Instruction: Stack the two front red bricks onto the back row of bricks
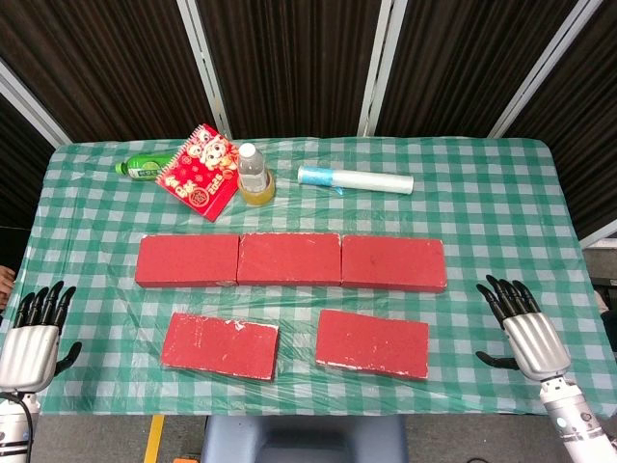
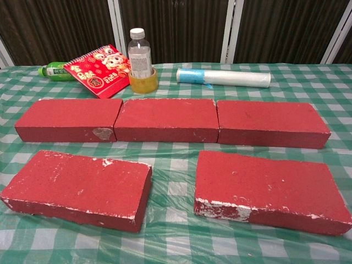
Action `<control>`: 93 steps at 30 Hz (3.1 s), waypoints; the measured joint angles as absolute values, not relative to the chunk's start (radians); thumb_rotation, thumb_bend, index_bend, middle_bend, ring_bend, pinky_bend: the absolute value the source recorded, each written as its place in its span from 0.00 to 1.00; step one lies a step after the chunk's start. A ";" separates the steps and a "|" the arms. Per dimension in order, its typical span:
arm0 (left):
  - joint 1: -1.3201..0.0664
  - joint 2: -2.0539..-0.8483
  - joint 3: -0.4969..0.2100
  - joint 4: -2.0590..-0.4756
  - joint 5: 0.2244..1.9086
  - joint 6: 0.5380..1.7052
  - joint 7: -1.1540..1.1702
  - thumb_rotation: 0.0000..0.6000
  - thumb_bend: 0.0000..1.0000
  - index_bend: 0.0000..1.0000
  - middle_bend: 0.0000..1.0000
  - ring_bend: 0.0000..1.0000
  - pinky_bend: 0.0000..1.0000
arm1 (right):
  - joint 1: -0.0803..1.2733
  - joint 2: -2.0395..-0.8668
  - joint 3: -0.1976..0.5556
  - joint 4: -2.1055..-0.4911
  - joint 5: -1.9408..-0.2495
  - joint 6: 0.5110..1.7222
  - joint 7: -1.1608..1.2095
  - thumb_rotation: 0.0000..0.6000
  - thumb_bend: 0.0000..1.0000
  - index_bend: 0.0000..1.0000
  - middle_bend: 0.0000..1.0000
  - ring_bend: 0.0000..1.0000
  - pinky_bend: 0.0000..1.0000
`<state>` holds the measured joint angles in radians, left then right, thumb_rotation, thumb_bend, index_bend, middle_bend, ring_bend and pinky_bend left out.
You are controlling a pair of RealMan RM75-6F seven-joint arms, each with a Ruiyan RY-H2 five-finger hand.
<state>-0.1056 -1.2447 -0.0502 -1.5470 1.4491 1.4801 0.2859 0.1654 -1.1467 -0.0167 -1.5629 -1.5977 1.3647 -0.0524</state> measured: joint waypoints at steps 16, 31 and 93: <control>-0.276 -1.161 0.065 -1.699 1.613 1.140 0.131 1.00 0.27 0.00 0.00 0.00 0.04 | 0.142 -1.114 -0.049 -1.580 -1.669 1.425 -0.011 1.00 0.15 0.00 0.00 0.00 0.00; -0.409 -1.295 0.054 -1.710 1.594 0.984 0.226 1.00 0.26 0.00 0.00 0.00 0.00 | 0.137 -1.077 -0.074 -1.592 -1.703 1.431 0.049 1.00 0.15 0.00 0.00 0.00 0.00; -0.601 -1.213 -0.091 -1.666 1.418 0.966 0.109 1.00 0.29 0.00 0.52 0.45 0.69 | 0.148 -1.088 -0.060 -1.607 -1.655 1.374 -0.002 1.00 0.15 0.00 0.00 0.00 0.00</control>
